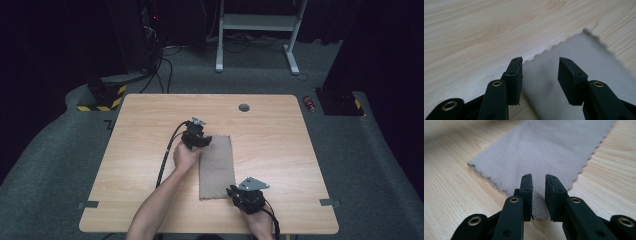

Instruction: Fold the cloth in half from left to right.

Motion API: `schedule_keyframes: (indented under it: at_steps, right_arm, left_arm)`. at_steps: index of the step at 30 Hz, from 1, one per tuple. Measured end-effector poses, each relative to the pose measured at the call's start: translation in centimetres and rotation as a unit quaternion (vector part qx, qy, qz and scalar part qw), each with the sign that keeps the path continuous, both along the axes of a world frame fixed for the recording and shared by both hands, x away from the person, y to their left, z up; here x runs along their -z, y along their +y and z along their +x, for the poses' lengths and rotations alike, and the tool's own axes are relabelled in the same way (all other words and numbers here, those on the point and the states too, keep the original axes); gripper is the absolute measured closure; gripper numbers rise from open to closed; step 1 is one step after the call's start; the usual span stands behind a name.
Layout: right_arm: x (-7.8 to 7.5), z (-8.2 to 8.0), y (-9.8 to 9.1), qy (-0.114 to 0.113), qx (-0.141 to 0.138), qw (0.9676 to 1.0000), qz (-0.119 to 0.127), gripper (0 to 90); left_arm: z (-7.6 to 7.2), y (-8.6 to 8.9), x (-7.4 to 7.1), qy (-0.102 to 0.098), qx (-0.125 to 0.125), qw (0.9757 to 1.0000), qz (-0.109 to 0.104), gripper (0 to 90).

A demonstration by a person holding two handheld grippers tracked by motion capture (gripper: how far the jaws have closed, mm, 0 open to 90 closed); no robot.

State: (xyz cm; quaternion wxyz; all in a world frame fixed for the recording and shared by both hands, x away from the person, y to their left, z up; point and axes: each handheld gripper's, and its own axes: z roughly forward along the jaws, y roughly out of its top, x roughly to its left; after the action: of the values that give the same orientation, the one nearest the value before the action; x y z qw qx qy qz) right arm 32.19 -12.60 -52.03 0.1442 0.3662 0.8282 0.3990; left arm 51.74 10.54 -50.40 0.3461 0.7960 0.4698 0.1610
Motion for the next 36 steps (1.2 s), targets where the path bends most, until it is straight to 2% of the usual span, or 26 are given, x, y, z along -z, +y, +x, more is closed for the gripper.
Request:
schedule_keyframes:
  at_steps: [5, 6, 12, 16, 18, 20, 22, 25, 29, 32, 34, 36]
  right_arm:
    - [0.3, 0.0, 0.0, 0.008, -0.001, 0.9999, -0.012, 75.7]
    - [0.3, 0.0, 0.0, 0.009, -0.001, 0.9999, -0.01, 75.7]
    - [0.3, 0.1, 0.1, 0.007, -0.004, 0.9998, -0.016, 75.6]
    - [0.3, 0.2, 0.1, 0.008, -0.005, 0.9998, -0.015, 75.6]
    - [0.3, 0.3, 0.1, 0.008, -0.006, 0.9998, -0.017, 75.6]
    - [0.3, 0.3, 0.2, 0.005, -0.007, 0.9998, -0.018, 75.5]
    - [0.3, 0.2, 0.2, 0.007, -0.006, 0.9998, -0.017, 75.3]
    - [0.3, 0.2, 0.2, 0.007, -0.006, 0.9998, -0.016, 75.1]
    - [0.3, 0.3, 0.2, 0.006, -0.008, 0.9998, -0.018, 75.0]
    - [0.3, 0.2, 0.2, 0.006, -0.008, 0.9998, -0.019, 75.0]
    - [0.3, 0.2, 0.2, 0.005, -0.007, 0.9998, -0.019, 75.0]
    - [0.3, 0.2, 0.2, 0.005, -0.007, 0.9998, -0.02, 75.0]
  left_arm:
    - [0.0, 1.3, 1.1, -0.004, -0.018, 0.9995, 0.027, 55.1]
    - [0.0, 1.5, 1.2, -0.009, -0.019, 0.9995, 0.023, 54.6]
    - [-0.1, 2.1, 1.1, -0.007, -0.029, 0.9993, 0.023, 53.7]
    - [-1.1, 2.4, 0.5, -0.016, -0.022, 0.9996, 0.009, 53.1]
    - [-2.0, 2.5, -0.1, -0.021, -0.011, 0.9997, -0.003, 52.2]
    - [-2.9, 2.4, -0.5, -0.018, 0.002, 0.9998, -0.013, 50.9]
    - [-3.9, 2.2, -0.5, -0.02, 0.015, 0.9996, -0.011, 50.4]
    - [-5.3, 2.2, 0.1, -0.012, 0.022, 0.9997, 0.0, 50.5]
    - [-6.5, 2.8, 1.1, -0.006, 0.017, 0.9998, 0.014, 50.5]
    - [-6.9, 3.5, 1.3, -0.024, 0.006, 0.999, 0.036, 50.4]
    - [-6.9, 4.0, 1.2, -0.021, -0.007, 0.9987, 0.047, 50.3]
    - [-7.3, 4.4, 0.9, -0.022, -0.009, 0.9991, 0.036, 50.2]
